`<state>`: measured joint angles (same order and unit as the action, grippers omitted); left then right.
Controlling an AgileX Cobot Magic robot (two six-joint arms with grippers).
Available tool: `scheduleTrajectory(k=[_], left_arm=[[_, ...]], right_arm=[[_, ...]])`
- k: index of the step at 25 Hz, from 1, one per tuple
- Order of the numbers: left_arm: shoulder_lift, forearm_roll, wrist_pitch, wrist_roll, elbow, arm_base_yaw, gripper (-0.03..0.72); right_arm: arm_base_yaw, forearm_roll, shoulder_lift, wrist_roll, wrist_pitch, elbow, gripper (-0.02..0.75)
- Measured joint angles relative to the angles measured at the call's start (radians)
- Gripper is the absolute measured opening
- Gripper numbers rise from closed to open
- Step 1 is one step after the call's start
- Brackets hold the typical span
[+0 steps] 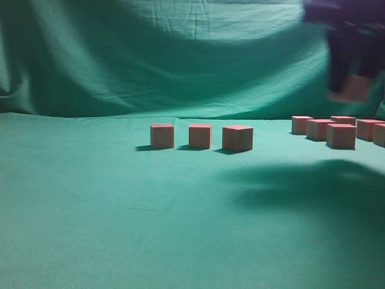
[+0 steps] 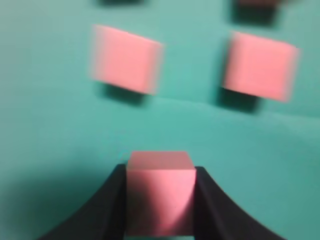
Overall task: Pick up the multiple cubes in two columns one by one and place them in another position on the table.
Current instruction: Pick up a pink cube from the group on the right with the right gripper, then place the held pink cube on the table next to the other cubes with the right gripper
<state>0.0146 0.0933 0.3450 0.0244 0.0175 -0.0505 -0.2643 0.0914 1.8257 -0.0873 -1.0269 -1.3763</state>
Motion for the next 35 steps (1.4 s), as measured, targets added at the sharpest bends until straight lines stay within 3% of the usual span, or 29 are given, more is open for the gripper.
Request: scheduleTrajectory(k=[7,11,14,22,35], left_arm=[[0.0,0.0,0.0,0.0,0.0,0.0,0.0],[0.0,0.0,0.0,0.0,0.0,0.0,0.0],[0.0,0.0,0.0,0.0,0.0,0.0,0.0],[0.0,0.0,0.0,0.0,0.0,0.0,0.0],[0.0,0.0,0.0,0.0,0.0,0.0,0.0]], right_arm=[[-0.374,0.013,0.055,-0.173,-0.064,-0.231,0.262],[-0.532,-0.035,0.179,-0.324,-0.094,-0.368,0.262],[-0.601,-0.087,0.277,-0.422,-0.118,-0.463,0.262],[-0.622,-0.124,0.413,-0.603,-0.097,-0.551,0.262],[-0.6,-0.178,0.453,-0.634,0.008,-0.553,0.262]])
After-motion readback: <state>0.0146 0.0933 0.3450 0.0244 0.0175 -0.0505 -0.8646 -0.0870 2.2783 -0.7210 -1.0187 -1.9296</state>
